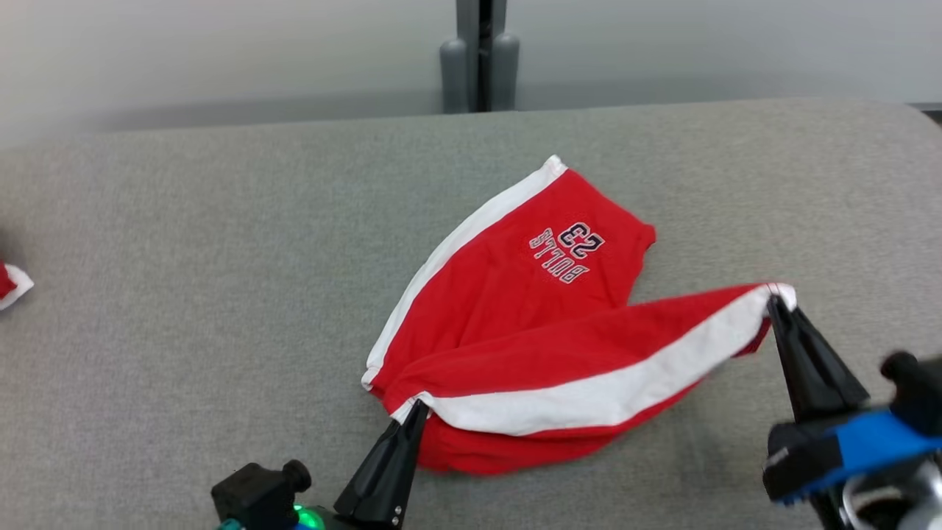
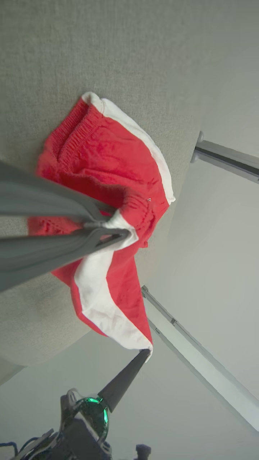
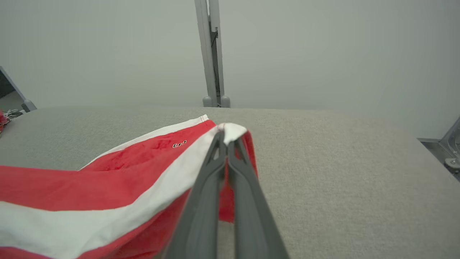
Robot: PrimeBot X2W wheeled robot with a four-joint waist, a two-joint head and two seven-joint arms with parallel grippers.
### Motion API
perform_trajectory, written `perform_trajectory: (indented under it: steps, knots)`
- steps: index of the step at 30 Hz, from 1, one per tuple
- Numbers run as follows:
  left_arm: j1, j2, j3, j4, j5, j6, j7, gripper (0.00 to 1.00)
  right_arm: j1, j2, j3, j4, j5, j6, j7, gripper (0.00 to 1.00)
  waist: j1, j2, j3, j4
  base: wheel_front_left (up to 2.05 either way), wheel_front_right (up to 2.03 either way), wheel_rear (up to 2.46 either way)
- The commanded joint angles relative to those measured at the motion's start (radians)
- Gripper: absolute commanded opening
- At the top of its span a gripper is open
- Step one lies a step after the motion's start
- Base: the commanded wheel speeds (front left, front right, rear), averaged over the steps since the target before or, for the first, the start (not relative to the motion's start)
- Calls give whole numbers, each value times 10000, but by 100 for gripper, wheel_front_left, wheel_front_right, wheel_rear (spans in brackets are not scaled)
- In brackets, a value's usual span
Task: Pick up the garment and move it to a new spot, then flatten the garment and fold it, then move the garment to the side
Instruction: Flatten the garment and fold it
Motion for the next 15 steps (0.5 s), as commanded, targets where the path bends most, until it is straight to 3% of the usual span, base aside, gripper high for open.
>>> perform_trajectory:
  steps: [1, 7, 15]
  knots:
    - [-86, -126, 79, 158, -158, 66, 81, 0, -541, -286, 29, 271, -258, 1, 75, 0, 1, 0, 413, 340, 0, 0, 0]
    - [-608, -1124, 556, 923, -1224, 295, 95, 0, -3342, -1037, 597, 2361, -339, -1, 570, 0, 1, 0, 1245, 724, 0, 0, 0]
    - [-1727, -2028, 1202, 2019, -1889, 460, -70, 0, -7302, -1453, 1527, 6101, -327, 1, 800, 0, 1, 0, 2322, 1281, 0, 0, 0]
